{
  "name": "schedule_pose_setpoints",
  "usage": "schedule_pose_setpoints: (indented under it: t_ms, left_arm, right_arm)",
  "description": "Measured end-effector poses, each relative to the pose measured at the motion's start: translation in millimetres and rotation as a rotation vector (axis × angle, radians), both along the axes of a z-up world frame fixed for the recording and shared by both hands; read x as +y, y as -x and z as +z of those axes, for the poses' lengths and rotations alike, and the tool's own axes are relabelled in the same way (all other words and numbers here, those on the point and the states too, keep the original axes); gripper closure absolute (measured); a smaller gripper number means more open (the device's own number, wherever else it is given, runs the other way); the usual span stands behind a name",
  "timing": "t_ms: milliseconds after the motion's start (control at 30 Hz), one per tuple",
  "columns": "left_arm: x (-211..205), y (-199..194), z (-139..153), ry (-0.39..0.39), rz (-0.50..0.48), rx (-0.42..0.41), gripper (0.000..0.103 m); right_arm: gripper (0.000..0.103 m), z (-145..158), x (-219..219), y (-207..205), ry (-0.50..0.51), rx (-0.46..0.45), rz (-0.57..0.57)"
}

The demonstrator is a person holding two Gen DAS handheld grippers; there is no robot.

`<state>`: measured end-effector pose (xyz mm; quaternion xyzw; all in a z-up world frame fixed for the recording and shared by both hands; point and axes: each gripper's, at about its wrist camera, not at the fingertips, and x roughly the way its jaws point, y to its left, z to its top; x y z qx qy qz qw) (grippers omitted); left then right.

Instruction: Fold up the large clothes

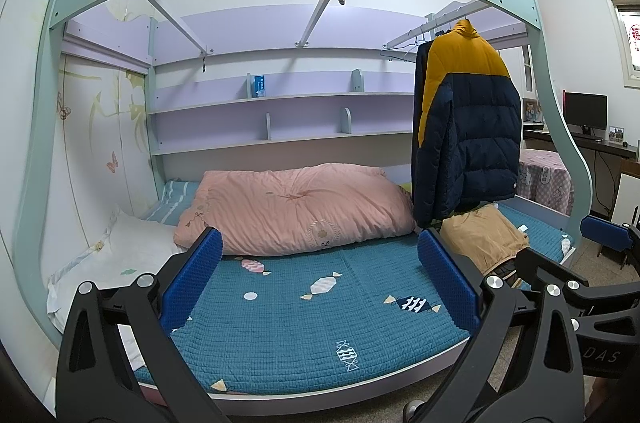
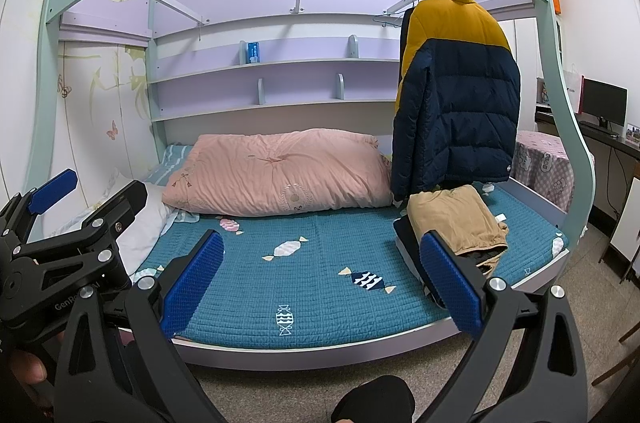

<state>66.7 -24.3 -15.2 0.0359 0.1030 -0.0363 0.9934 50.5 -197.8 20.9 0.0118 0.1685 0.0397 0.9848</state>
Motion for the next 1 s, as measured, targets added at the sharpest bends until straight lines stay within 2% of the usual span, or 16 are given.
schedule_pose_setpoints:
  t_ms: [1000]
  left_arm:
    - [1.5,-1.0,0.8,-0.001,-0.003,0.0,0.005]
  right_arm:
    - [0.008,0.7,2.2,0.4,-0.002,0.001,-0.004]
